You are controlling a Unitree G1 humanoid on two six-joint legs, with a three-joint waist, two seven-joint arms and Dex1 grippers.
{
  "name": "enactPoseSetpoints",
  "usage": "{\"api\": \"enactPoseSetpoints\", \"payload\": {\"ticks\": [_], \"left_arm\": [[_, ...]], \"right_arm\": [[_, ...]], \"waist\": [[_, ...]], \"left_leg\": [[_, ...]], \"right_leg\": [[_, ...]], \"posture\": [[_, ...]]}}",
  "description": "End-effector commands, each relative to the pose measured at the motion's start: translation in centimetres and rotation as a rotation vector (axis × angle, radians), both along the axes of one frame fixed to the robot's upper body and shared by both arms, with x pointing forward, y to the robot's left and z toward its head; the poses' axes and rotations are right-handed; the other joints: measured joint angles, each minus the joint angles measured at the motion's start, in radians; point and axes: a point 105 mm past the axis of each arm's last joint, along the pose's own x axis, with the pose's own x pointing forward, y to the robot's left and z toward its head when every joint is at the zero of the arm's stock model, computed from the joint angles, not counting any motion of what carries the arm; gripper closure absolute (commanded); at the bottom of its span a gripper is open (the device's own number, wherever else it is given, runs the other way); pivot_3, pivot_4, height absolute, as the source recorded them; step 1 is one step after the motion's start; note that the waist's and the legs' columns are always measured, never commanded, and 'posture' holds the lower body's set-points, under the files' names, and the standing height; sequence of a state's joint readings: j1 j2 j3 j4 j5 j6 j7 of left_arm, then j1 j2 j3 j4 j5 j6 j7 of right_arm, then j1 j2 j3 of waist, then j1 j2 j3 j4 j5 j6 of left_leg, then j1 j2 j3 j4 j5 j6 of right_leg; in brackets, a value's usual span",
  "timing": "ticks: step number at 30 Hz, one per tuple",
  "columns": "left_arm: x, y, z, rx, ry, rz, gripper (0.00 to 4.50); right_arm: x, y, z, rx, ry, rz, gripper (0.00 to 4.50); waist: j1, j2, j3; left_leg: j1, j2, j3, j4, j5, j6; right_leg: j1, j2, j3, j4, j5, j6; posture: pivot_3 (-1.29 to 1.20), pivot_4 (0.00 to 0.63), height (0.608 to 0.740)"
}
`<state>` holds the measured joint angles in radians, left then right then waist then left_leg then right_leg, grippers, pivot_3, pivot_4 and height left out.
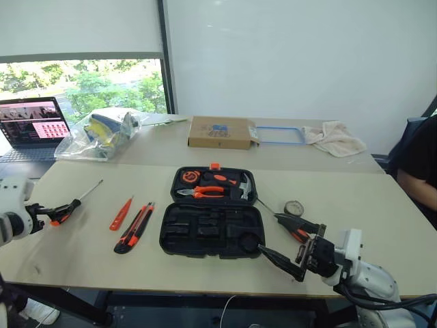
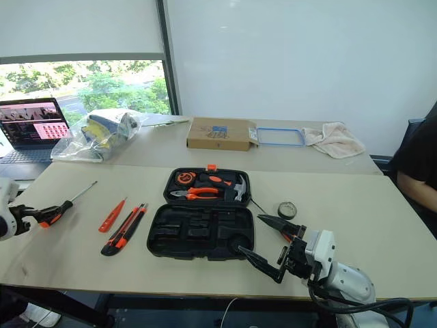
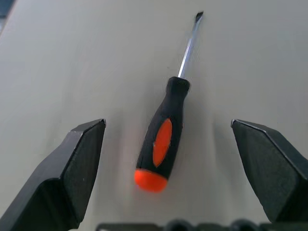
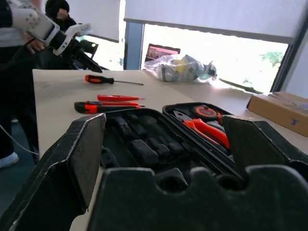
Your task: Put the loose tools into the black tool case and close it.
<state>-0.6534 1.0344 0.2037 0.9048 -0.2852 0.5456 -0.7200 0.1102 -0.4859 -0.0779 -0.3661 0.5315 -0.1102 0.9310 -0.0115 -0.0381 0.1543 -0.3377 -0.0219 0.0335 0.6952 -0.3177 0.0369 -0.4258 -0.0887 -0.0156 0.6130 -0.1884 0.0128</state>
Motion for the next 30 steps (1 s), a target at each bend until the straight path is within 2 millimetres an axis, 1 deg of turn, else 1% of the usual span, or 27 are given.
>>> {"api": "enactPoseSetpoints", "payload": {"ticks": [1,3,6,7,9,10,11,12,13,14,15,17,18,19,20,21,23,25,26,27,28,30], "left_arm": [[0.7,0.4,-0.7,0.031,0.049,0.022,0.00],[1.1,-0.3,-1.2,0.016,0.071,-0.003,0.00],[1.3,-0.4,-1.6,0.021,0.091,-0.005,0.77],[1.1,-0.4,-1.7,0.021,0.107,-0.017,0.94],[0.8,-0.3,-1.8,0.022,0.129,-0.034,1.75],[0.5,-0.3,-1.8,0.021,0.139,-0.042,1.96],[0.4,-0.2,-1.9,0.022,0.145,-0.051,2.53],[0.4,-0.3,-1.7,0.018,0.132,-0.066,2.76],[0.4,-0.3,-1.4,0.008,0.118,-0.076,3.04],[0.8,-0.7,-0.7,0.010,0.071,-0.119,3.39],[1.3,-1.3,0.2,0.003,0.010,-0.171,3.63],[2.6,-3.6,3.4,-0.070,-0.184,-0.330,3.63],[2.8,-5.1,4.7,-0.087,-0.241,-0.443,3.63],[2.9,-6.5,5.5,-0.085,-0.268,-0.546,3.63],[2.8,-8.1,6.0,-0.045,-0.274,-0.680,3.63],[2.8,-10.4,6.3,0.001,-0.265,-0.834,3.63],[2.5,-13.5,6.3,0.071,-0.249,-1.034,3.63],[2.3,-18.0,5.4,0.201,-0.194,-1.270,3.63],[2.3,-20.0,5.0,0.251,-0.181,-1.359,3.63],[2.2,-21.8,4.7,0.296,-0.177,-1.432,3.63],[2.2,-23.3,4.5,0.304,-0.174,-1.473,3.63],[2.4,-25.7,3.9,0.339,-0.167,-1.533,3.63]], "right_arm": [[-0.2,-0.3,1.3,-0.005,-0.050,-0.023,0.03],[-0.3,-0.4,1.4,-0.005,-0.051,-0.035,0.03],[-0.6,-0.5,1.5,-0.005,-0.051,-0.053,0.00],[-0.7,-0.5,1.6,-0.006,-0.051,-0.060,0.00],[-0.8,-0.6,1.7,-0.006,-0.051,-0.072,0.00],[-0.7,-0.7,1.7,-0.006,-0.050,-0.076,0.00],[-0.7,-0.7,1.7,-0.006,-0.050,-0.078,0.00],[-0.7,-0.7,1.7,-0.006,-0.050,-0.082,0.00],[-0.7,-0.7,1.7,-0.006,-0.049,-0.084,0.00],[-0.7,-0.7,1.7,-0.007,-0.049,-0.086,0.00],[-0.7,-0.8,1.7,-0.008,-0.049,-0.088,0.00],[-0.7,-0.9,1.7,-0.013,-0.050,-0.095,0.00],[-0.8,-1.1,1.8,-0.023,-0.051,-0.097,0.00],[-1.0,-1.4,1.8,-0.037,-0.052,-0.098,0.00],[-1.2,-1.9,1.8,-0.052,-0.051,-0.103,0.00],[-1.4,-2.7,1.8,-0.075,-0.042,-0.112,0.00],[-1.7,-3.8,1.7,-0.107,-0.027,-0.123,0.00],[-2.3,-4.9,1.2,-0.160,-0.002,-0.116,0.00],[-2.5,-5.2,1.0,-0.173,0.007,-0.116,0.00],[-2.6,-5.4,0.9,-0.178,0.014,-0.117,0.00],[-2.7,-5.5,0.8,-0.178,0.018,-0.120,0.00],[-2.7,-5.5,0.6,-0.176,0.021,-0.122,0.00]], "waist": [[-0.003,0.000,0.000],[-0.003,0.000,0.000],[-0.001,-0.001,0.000],[0.000,-0.001,-0.001],[0.001,-0.001,-0.001],[0.001,-0.001,-0.001],[0.001,-0.001,-0.001],[0.001,-0.001,-0.001],[0.001,-0.001,-0.001],[0.001,-0.001,-0.001],[0.001,-0.001,-0.001],[0.005,-0.002,0.000],[0.007,-0.003,0.000],[0.011,-0.004,0.000],[0.015,-0.004,0.000],[0.019,-0.004,0.000],[0.028,-0.004,0.000],[0.028,-0.003,0.000],[0.030,-0.002,-0.001],[0.032,-0.002,-0.001],[0.031,-0.002,-0.001],[0.026,-0.002,-0.001]], "left_leg": [[-0.001,0.000,0.001,0.000,0.000,0.001],[-0.002,0.001,0.001,0.000,-0.001,0.002],[-0.006,0.000,0.003,0.001,-0.003,0.004],[-0.008,0.000,0.002,0.001,-0.003,0.004],[-0.012,-0.002,0.003,0.001,-0.003,0.004],[-0.015,-0.002,0.003,0.002,-0.003,0.004],[-0.016,-0.003,0.003,0.002,-0.003,0.004],[-0.016,-0.003,0.003,0.002,-0.003,0.004],[-0.016,-0.003,0.003,0.002,-0.003,0.004],[-0.016,-0.003,0.003,0.002,-0.003,0.004],[-0.016,-0.003,0.003,0.003,-0.003,0.004],[-0.017,-0.002,0.003,0.003,-0.003,0.004],[-0.017,-0.002,0.003,0.004,-0.003,0.004],[-0.018,-0.002,0.003,0.004,-0.003,0.004],[-0.019,-0.002,0.003,0.006,-0.003,0.004],[-0.019,-0.002,0.003,0.007,-0.003,0.005],[-0.021,-0.002,0.002,0.010,-0.004,0.007],[-0.021,-0.002,0.003,0.012,-0.005,0.009],[-0.021,-0.003,0.003,0.013,-0.006,0.010],[-0.022,-0.003,0.003,0.015,-0.007,0.012],[-0.023,-0.003,0.003,0.017,-0.008,0.014],[-0.025,-0.003,0.004,0.021,-0.010,0.016]], "right_leg": [[0.000,0.000,0.000,0.000,0.000,0.000],[0.000,-0.001,0.000,0.001,0.000,0.001],[-0.002,-0.003,0.000,-0.001,-0.001,0.004],[-0.003,-0.004,0.000,-0.001,-0.001,0.005],[-0.008,-0.005,0.000,-0.001,0.000,0.006],[-0.010,-0.006,0.000,0.000,0.000,0.007],[-0.012,-0.006,0.000,0.000,0.000,0.007],[-0.012,-0.006,0.000,0.000,0.000,0.007],[-0.012,-0.006,0.000,0.000,0.000,0.007],[-0.012,-0.006,0.000,0.000,0.000,0.007],[-0.012,-0.006,0.001,0.000,0.000,0.007],[-0.012,-0.006,0.000,0.000,0.000,0.007],[-0.012,-0.006,0.000,0.000,0.000,0.007],[-0.012,-0.006,0.000,0.000,0.000,0.007],[-0.012,-0.006,-0.001,0.000,0.000,0.007],[-0.012,-0.006,-0.001,0.000,0.000,0.007],[-0.012,-0.007,-0.001,-0.001,0.001,0.009],[-0.011,-0.007,0.000,-0.002,0.002,0.010],[-0.010,-0.007,0.001,-0.002,0.002,0.011],[-0.010,-0.007,0.001,-0.002,0.003,0.012],[-0.009,-0.007,0.001,-0.002,0.003,0.012],[-0.010,-0.007,0.003,-0.003,0.004,0.014]], "posture": [[0.00,0.150,0.740],[0.00,0.150,0.740],[0.00,0.150,0.740],[0.00,0.150,0.740],[0.00,0.150,0.740],[0.00,0.150,0.740],[0.00,0.150,0.740],[0.00,0.150,0.740],[0.00,0.150,0.740],[0.00,0.150,0.740],[0.00,0.150,0.740],[0.00,0.150,0.740],[0.00,0.150,0.740],[0.00,0.150,0.740],[0.00,0.150,0.740],[0.00,0.150,0.740],[0.00,0.150,0.740],[0.00,0.150,0.740],[0.00,0.150,0.740],[0.00,0.150,0.740],[0.00,0.150,0.740],[0.00,0.150,0.740]]}}
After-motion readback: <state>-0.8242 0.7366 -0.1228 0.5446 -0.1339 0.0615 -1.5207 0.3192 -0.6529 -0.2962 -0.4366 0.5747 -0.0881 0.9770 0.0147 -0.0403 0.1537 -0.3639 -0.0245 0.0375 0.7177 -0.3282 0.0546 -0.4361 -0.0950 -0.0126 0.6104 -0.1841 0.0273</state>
